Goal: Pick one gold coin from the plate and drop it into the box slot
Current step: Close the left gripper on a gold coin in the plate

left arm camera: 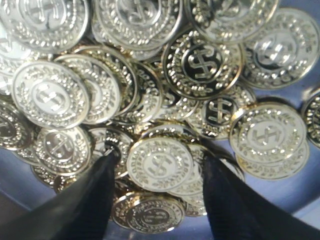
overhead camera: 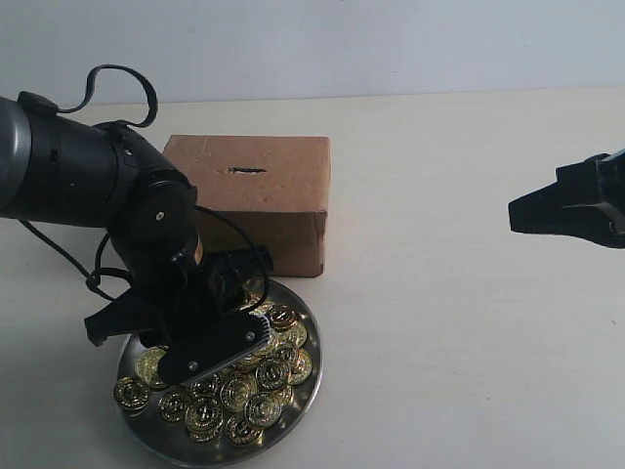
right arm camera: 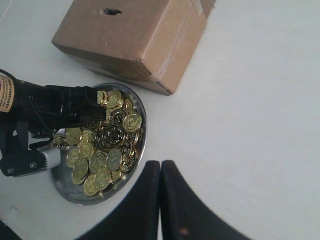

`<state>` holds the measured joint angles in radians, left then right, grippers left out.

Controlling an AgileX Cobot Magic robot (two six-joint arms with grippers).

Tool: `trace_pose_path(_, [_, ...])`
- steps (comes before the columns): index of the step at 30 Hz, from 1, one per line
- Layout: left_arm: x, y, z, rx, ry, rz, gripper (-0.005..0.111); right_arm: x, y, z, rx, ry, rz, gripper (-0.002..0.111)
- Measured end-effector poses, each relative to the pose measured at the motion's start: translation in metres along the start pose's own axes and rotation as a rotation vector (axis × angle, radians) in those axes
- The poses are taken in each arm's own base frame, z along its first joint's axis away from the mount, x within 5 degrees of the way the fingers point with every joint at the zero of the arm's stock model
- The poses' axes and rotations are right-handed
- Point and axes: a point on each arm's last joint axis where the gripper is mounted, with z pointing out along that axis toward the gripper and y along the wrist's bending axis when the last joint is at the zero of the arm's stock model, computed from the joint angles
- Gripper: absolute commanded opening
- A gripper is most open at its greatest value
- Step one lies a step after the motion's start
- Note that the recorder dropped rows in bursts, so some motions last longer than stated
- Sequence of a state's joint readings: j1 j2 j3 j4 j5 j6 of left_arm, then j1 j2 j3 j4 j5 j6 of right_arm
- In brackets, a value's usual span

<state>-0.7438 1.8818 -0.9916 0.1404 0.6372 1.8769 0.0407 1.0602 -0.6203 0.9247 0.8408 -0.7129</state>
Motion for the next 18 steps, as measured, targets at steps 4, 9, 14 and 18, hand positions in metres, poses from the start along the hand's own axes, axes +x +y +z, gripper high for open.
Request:
trace_pose_path(4, [-0.0002,0.0004,0.0041,0.012,-0.005,0.001,0.052,0.0000,0.0000,0.0000,0.000,0.000,-0.002,0.000])
trace_pose_path(9, [0.0003,0.0006,0.0039,0.013,-0.001,0.006,0.052,0.0000,0.0000,0.0000,0.000,0.000,-0.002,0.000])
trace_pose_path(14, [0.0002,0.0005,0.0051,0.017,-0.003,0.006,0.052,0.0000,0.0000,0.0000,0.000,0.000,-0.002,0.000])
trace_pose_path(18, [0.0002,0.0004,0.0057,0.019,-0.002,0.008,0.052,0.0000,0.0000,0.0000,0.000,0.000,-0.002,0.000])
